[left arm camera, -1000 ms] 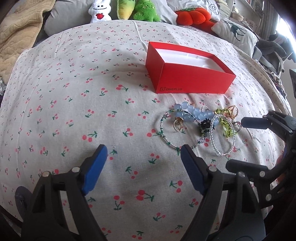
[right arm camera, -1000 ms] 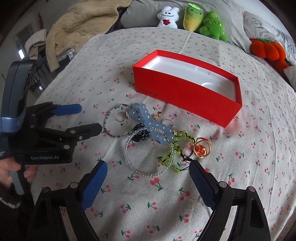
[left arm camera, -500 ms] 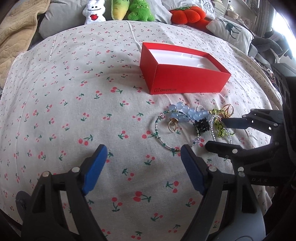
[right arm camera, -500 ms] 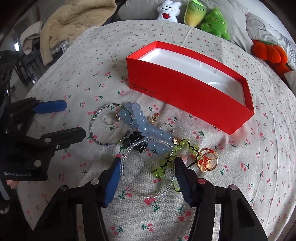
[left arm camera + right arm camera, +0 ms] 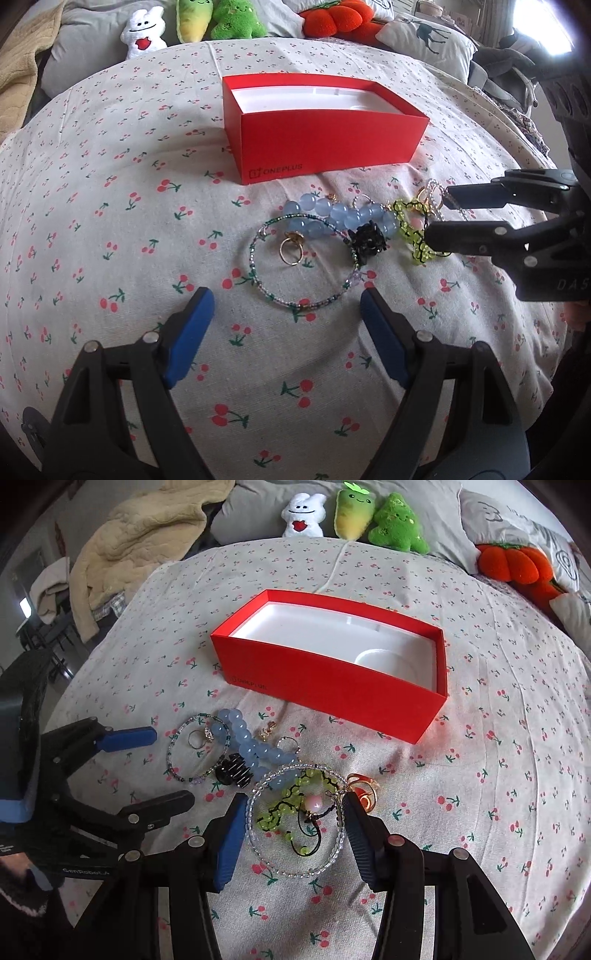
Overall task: Organize jewelry
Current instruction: 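Grasp the multicolour beaded bracelet with the left tool while the right tool grasps the clear beaded bracelet, then carry both bracelets into the red box and open both tools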
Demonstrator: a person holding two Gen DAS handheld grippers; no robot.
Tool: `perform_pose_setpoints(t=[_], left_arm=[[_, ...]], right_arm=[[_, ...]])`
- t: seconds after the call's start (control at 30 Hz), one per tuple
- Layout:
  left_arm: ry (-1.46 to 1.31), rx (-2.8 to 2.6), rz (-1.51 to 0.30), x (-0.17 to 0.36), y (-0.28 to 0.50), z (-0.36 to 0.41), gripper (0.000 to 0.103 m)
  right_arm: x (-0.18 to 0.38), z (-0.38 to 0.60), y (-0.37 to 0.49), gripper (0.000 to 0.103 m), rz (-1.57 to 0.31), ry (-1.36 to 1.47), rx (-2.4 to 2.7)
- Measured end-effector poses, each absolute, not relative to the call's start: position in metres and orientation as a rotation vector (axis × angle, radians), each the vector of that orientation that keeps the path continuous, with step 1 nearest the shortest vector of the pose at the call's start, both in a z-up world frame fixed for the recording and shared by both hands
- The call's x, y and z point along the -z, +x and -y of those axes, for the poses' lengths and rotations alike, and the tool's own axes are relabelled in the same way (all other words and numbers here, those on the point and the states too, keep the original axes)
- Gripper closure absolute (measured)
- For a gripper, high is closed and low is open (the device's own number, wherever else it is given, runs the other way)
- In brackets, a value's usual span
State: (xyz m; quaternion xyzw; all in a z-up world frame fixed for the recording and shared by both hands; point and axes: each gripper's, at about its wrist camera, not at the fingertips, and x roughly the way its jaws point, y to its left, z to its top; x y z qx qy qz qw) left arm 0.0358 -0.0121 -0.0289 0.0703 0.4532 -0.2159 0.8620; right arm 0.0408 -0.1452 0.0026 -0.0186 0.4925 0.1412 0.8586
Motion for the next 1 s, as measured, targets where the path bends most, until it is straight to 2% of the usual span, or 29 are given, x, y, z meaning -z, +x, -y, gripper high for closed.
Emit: perform_pose_setpoints(t=[0.2, 0.33, 0.4, 1.0], left_arm=[[0.163, 0.441, -0.936, 0.031, 0.04, 0.018, 0.023], [0.186, 0.444, -0.93, 0.028, 0.038, 0.022, 0.042], [0.185, 0.442, -0.929, 0.028, 0.036, 0.022, 0.044], [0.164, 0.405, -0.874, 0.005, 0.02, 0.009, 0.045]], right_arm=[[-0.006, 0.152, 0.044, 0.05, -1.037, -0.019, -0.291], [-0.007, 0.153, 0.044, 0.05, -1.043, -0.008, -0.289], [-0.008, 0.153, 0.044, 0.05, -1.044, -0.004, -0.287], [-0.024, 0.16, 0.046, 0.05, -1.03, 0.042, -0.292]])
